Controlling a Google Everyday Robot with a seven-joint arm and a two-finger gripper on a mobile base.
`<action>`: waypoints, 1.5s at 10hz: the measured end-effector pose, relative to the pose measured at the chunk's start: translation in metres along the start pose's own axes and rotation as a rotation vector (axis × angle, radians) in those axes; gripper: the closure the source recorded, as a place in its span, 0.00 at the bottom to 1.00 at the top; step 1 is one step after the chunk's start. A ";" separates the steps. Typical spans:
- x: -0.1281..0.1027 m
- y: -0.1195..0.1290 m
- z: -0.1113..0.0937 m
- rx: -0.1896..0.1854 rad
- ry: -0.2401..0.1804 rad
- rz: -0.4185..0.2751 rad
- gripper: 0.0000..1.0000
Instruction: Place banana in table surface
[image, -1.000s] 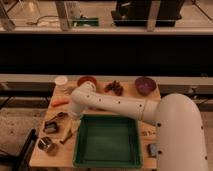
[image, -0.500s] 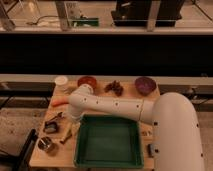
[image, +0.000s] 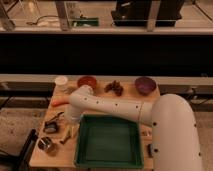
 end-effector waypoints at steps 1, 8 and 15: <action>-0.003 0.002 0.000 0.000 -0.024 -0.015 0.38; -0.012 0.006 0.010 -0.029 -0.069 -0.104 0.70; -0.025 0.001 -0.007 -0.011 -0.060 -0.159 0.96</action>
